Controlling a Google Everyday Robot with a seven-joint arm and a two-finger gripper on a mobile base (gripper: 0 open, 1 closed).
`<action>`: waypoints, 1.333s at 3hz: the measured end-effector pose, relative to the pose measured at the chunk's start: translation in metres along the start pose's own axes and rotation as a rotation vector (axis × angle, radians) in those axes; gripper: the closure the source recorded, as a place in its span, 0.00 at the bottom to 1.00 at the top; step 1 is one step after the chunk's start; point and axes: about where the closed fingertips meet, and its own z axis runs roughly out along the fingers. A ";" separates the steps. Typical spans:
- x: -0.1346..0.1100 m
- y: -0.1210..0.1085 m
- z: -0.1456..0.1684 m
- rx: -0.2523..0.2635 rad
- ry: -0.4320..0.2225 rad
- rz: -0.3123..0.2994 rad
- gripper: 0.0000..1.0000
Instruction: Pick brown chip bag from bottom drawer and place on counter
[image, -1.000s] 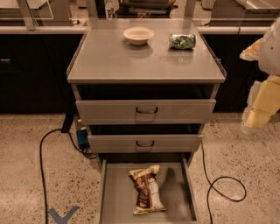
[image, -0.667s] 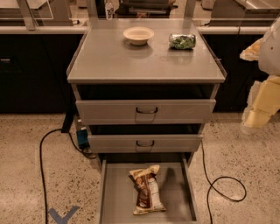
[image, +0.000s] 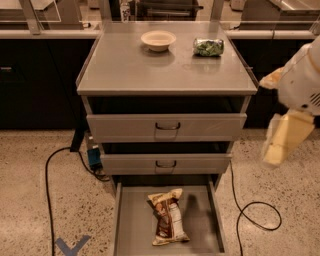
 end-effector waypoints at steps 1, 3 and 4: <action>0.002 0.023 0.068 -0.079 -0.020 -0.010 0.00; -0.001 0.065 0.182 -0.197 -0.035 0.001 0.00; -0.001 0.065 0.182 -0.197 -0.035 0.001 0.00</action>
Offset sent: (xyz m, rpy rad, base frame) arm -0.0143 0.0550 -0.2252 0.1186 0.2284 0.0576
